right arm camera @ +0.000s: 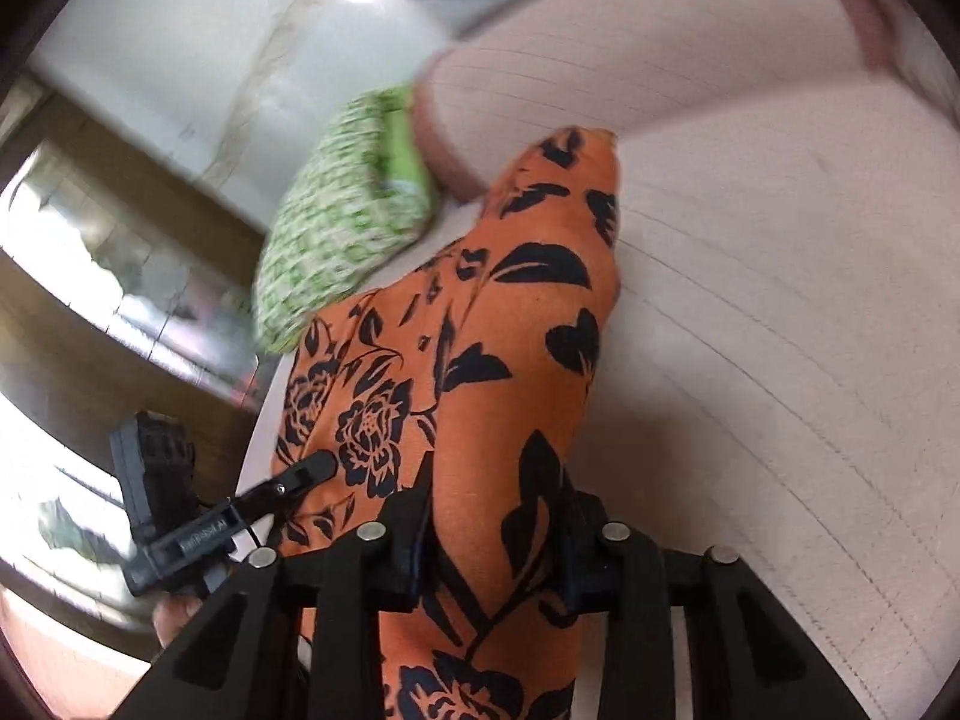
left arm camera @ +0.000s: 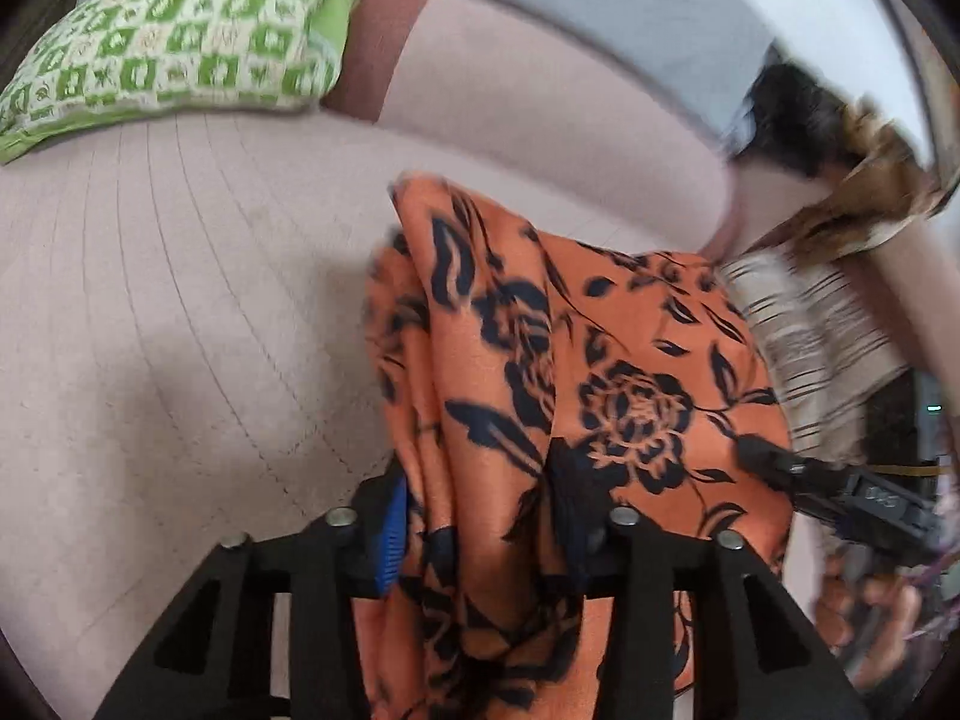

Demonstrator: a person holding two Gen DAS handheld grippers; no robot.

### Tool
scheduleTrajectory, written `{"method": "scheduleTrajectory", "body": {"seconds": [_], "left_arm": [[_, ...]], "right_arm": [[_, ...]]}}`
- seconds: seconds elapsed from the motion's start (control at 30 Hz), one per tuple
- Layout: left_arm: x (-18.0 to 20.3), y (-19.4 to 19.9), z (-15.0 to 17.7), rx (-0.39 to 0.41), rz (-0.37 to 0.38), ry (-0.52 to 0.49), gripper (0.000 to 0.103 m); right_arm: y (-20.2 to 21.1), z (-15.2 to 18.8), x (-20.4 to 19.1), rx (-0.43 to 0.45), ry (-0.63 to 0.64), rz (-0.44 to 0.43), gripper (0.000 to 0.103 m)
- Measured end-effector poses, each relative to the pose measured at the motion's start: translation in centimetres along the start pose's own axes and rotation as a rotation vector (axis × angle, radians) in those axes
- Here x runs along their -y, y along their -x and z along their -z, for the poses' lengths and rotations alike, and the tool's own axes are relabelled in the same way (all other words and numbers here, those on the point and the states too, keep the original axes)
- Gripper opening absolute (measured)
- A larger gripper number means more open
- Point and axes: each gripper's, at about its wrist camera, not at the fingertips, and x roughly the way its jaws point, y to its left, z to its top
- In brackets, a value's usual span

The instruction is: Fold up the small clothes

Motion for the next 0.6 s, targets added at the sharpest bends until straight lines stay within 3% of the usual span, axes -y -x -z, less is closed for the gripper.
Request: {"method": "scheduleTrajectory", "body": {"seconds": [0.03,0.07,0.13,0.2,0.27,0.37,0.43,0.5,0.53,0.6], "left_arm": [[0.0,-1.4,0.4,-0.031,-0.069,-0.016,0.051],[-0.1,-2.4,1.0,-0.061,-0.117,-0.029,0.062],[-0.5,-1.1,1.5,-0.017,-0.117,-0.014,0.065],[-0.2,1.0,1.8,0.033,-0.168,-0.042,0.066],[0.4,3.4,2.1,0.096,-0.187,-0.057,0.068],[1.0,4.0,2.0,0.133,-0.171,-0.088,0.07],[1.4,2.1,2.5,0.079,-0.215,-0.122,0.07],[0.8,-1.1,3.1,-0.039,-0.271,-0.105,0.071],[0.5,-1.3,3.2,-0.039,-0.261,-0.074,0.072],[0.8,0.3,3.2,-0.005,-0.275,-0.055,0.072]], "right_arm": [[-0.5,0.5,1.3,-0.003,-0.017,0.059,0.039],[-1.0,1.0,1.9,-0.018,-0.021,0.109,0.039],[-0.3,2.1,2.3,-0.009,-0.007,0.094,0.04],[1.1,2.3,1.0,0.035,0.047,0.128,0.045],[3.0,2.3,-1.0,0.107,0.103,0.08,0.047],[3.7,2.4,-3.5,0.154,0.169,-0.005,0.071],[1.2,2.0,-4.1,0.133,0.174,-0.036,0.074],[-2.0,1.9,-2.0,0.065,0.058,-0.029,0.074],[-3.5,2.1,-0.6,0.023,-0.009,-0.013,0.074],[-3.0,2.3,-1.0,0.059,-0.026,-0.014,0.073]]}}
